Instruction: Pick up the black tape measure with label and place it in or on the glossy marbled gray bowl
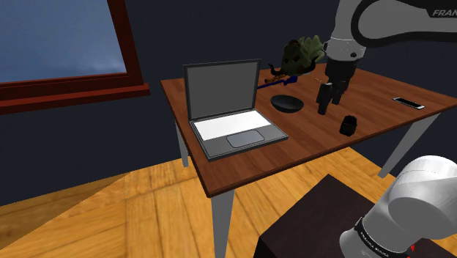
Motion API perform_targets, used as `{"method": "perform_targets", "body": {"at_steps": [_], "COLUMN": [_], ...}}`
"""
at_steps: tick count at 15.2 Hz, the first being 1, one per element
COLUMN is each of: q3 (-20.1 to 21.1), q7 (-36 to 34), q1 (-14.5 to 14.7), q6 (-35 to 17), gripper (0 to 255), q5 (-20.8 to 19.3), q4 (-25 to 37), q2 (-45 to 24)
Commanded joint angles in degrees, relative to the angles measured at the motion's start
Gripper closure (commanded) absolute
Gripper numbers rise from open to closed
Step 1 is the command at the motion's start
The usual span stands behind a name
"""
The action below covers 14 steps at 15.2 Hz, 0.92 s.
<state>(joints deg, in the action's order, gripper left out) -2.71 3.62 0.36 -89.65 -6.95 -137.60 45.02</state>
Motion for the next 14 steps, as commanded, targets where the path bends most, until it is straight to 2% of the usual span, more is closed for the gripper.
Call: {"method": "perform_targets", "body": {"at_steps": [1, 8, 14], "q3": [0.00, -9.18, -19.08], "q7": [0.00, 16.92, 31.41], "q1": [0.00, -0.64, -1.82], "q6": [0.00, -7.39, -16.11], "gripper": [0, 0, 0], "q5": [0.00, -10.66, -20.63], "q4": [0.00, -9.59, -13.82], "q2": [0.00, 5.73, 5.79]}}
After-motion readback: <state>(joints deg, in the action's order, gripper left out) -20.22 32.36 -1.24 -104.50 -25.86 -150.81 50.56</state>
